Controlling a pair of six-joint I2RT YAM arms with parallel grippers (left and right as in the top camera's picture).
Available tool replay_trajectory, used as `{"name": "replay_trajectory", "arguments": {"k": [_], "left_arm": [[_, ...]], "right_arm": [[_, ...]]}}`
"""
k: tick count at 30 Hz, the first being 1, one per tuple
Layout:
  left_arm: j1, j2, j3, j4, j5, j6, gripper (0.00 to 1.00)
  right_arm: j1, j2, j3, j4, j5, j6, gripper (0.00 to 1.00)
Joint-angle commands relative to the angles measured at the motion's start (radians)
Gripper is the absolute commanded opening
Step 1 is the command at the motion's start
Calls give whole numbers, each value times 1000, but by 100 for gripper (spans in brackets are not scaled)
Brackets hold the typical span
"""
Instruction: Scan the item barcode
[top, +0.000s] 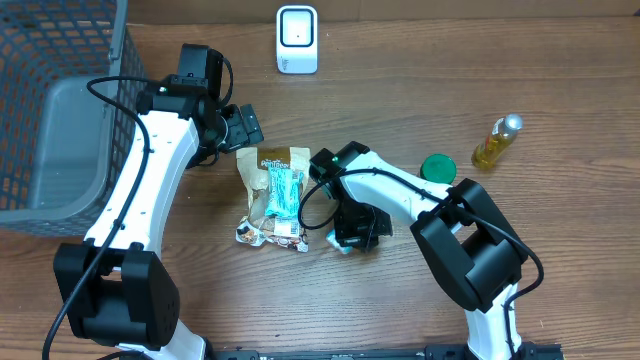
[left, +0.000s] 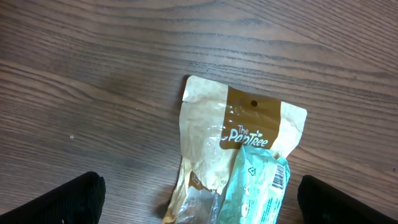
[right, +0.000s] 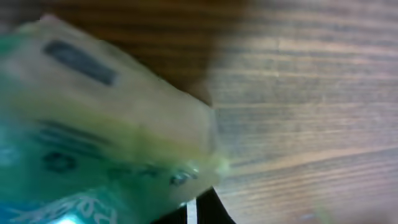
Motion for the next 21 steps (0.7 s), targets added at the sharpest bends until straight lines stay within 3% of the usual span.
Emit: {"name": "replay_trajectory", "arguments": {"k": [1, 4, 8, 16, 17, 19, 21], "left_arm": [[-1, 2, 15, 1, 0, 11, 100], [-1, 2, 15, 1, 0, 11, 100], [-1, 2, 15, 1, 0, 11, 100], [-1, 2, 15, 1, 0, 11, 100], [-1, 2, 15, 1, 0, 11, 100], [-1, 2, 15, 1, 0, 11, 100], [-1, 2, 15, 1, 0, 11, 100]], "right_arm": [[-4, -24, -2, 72, 31, 10, 5], [-4, -24, -2, 147, 21, 11, 10], [-7, -24, 9, 186, 21, 32, 6], [-18, -53, 192, 12, -1, 29, 11], [-18, -55, 202, 5, -10, 28, 19], [-18, -56, 204, 3, -39, 27, 50], [-18, -55, 195, 6, -60, 21, 57]]}}
